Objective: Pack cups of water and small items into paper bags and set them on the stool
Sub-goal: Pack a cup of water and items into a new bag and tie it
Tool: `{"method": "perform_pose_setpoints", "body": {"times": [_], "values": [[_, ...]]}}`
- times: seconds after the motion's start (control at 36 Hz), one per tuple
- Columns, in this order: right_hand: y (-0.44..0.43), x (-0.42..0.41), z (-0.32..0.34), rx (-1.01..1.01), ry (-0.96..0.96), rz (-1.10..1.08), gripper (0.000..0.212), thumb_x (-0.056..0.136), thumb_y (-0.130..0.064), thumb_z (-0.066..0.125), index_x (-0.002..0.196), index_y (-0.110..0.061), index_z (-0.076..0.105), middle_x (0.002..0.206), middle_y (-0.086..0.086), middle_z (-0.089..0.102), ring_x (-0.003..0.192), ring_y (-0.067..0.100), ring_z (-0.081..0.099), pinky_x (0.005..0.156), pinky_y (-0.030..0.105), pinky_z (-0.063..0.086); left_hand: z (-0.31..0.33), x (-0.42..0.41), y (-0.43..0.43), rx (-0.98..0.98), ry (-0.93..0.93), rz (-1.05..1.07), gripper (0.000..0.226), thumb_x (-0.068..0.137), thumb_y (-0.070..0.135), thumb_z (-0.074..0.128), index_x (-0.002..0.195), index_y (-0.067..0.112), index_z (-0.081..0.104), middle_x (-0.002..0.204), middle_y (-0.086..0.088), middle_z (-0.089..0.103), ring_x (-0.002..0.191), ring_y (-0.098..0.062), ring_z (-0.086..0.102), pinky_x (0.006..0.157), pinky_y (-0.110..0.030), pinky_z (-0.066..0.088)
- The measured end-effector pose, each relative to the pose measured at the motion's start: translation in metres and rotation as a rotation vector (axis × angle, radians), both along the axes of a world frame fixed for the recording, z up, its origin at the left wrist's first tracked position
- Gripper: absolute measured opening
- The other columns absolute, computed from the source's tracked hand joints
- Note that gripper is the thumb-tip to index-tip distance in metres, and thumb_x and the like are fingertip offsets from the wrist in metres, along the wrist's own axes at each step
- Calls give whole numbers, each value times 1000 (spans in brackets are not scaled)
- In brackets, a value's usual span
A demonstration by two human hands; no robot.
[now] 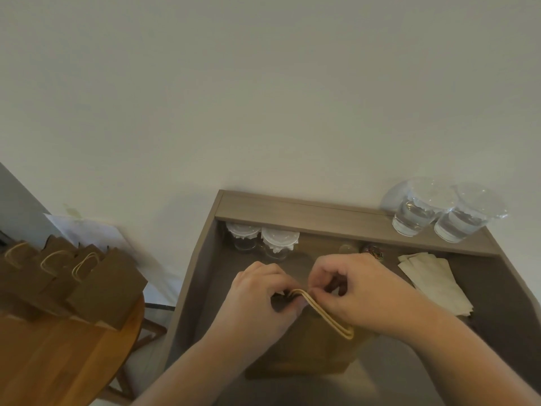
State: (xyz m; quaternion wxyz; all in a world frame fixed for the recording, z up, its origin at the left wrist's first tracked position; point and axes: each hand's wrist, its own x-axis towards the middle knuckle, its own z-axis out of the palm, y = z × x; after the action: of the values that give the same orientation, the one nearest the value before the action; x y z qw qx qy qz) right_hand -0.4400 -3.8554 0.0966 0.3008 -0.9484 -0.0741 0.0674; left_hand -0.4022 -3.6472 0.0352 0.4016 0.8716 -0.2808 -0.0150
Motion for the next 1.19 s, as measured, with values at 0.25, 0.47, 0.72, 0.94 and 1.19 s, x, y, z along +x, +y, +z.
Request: {"method": "perform_pose_setpoints", "body": {"times": [0.25, 0.47, 0.72, 0.94, 1.19], "values": [[-1, -9, -2, 106, -28, -86, 16, 91, -29, 79, 81, -38, 72, 84, -17, 73, 83, 6, 70, 72, 24, 57, 1, -2, -2, -9, 5, 13, 18, 88, 52, 70, 98, 39, 79, 95, 29, 65, 102, 0, 55, 88, -36, 52], [1, -14, 1, 67, -49, -92, 15, 93, -32, 78, 83, -42, 73, 86, -21, 73, 88, 0, 68, 77, 20, 55, 3, 0, -4, -24, 32, 14, 19, 86, 54, 68, 97, 42, 79, 98, 32, 64, 104, 2, 55, 90, -37, 52], [5, -20, 2, 73, -107, -82, 12, 94, -31, 77, 86, -40, 74, 85, -23, 73, 87, 2, 70, 73, 25, 59, 8, -1, -3, -35, 62, 2, 28, 83, 64, 58, 94, 46, 77, 98, 33, 64, 104, 2, 55, 91, -38, 53], [10, -20, 1, -111, -152, -81, 10, 91, -42, 74, 84, -38, 68, 94, -28, 66, 94, -3, 61, 71, 11, 48, 9, -2, -4, -27, 71, 0, 35, 82, 65, 56, 96, 42, 79, 99, 31, 64, 103, 2, 54, 91, -38, 51], [13, -20, 9, -207, -62, -80, 11, 94, -48, 69, 87, -40, 66, 86, -25, 67, 97, -8, 58, 68, 12, 50, 11, -3, -5, -27, 90, 12, 40, 80, 68, 55, 94, 39, 79, 97, 31, 64, 102, 2, 54, 92, -38, 51]]}}
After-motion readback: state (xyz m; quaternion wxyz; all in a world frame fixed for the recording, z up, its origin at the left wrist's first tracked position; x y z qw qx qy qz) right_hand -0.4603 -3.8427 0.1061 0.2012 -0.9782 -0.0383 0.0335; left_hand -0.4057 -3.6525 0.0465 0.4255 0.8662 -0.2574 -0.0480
